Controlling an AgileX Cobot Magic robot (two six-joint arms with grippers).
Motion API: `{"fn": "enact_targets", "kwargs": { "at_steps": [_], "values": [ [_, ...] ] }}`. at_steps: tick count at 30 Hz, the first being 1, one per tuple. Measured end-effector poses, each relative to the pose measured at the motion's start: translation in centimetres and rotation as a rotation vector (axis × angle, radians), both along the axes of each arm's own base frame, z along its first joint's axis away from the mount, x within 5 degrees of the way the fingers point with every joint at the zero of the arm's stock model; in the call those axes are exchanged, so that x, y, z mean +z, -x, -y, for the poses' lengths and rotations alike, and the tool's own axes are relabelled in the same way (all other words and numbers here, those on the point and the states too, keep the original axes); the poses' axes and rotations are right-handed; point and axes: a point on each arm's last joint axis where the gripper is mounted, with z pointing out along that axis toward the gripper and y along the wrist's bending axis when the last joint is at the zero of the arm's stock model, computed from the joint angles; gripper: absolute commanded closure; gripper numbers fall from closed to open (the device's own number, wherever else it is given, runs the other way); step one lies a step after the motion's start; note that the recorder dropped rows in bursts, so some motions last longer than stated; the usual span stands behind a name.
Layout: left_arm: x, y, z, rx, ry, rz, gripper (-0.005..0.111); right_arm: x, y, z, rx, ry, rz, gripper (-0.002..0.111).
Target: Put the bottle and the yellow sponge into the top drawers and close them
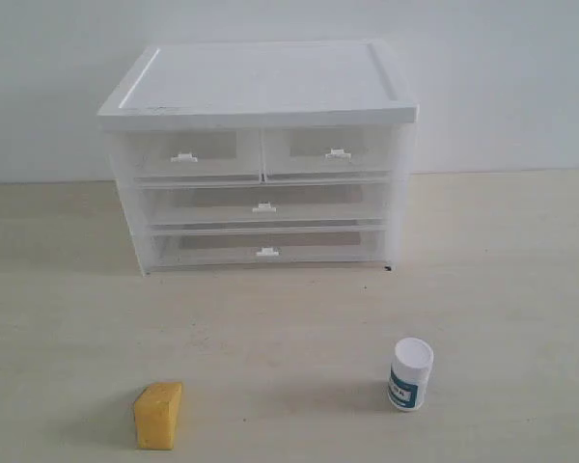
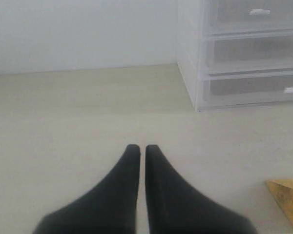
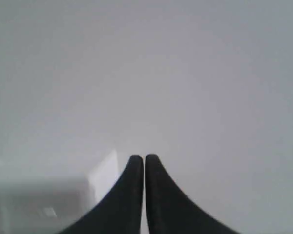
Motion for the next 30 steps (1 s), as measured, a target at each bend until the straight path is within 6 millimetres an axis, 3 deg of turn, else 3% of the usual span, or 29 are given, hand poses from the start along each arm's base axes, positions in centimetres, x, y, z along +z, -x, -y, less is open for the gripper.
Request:
{"fn": "enact_targets", "kwargs": {
  "at_steps": [4, 10, 14, 17, 19, 23, 30],
  "values": [
    [0.0, 0.0, 0.0, 0.0, 0.0, 0.0, 0.103, 1.5, 0.8, -0.1, 0.134, -0.234, 0.159, 0.108],
    [0.0, 0.0, 0.0, 0.0, 0.0, 0.0, 0.103, 5.0, 0.7, -0.5, 0.205, -0.24, 0.221, 0.108],
    [0.0, 0.0, 0.0, 0.0, 0.0, 0.0, 0.103, 7.8, -1.4, -0.8, 0.21, -0.228, 0.18, 0.108],
    [0.0, 0.0, 0.0, 0.0, 0.0, 0.0, 0.103, 8.6, -4.0, -1.1, 0.186, -0.179, 0.098, 0.108],
    [0.0, 0.0, 0.0, 0.0, 0.0, 0.0, 0.103, 8.2, -7.1, -1.4, 0.158, -0.129, -0.006, 0.108],
    [0.0, 0.0, 0.0, 0.0, 0.0, 0.0, 0.103, 6.7, -10.4, -1.8, 0.145, -0.087, -0.109, 0.108],
    [0.0, 0.0, 0.0, 0.0, 0.0, 0.0, 0.103, 1.3, -15.8, -2.5, 0.119, -0.036, -0.332, 0.108]
  ]
}}
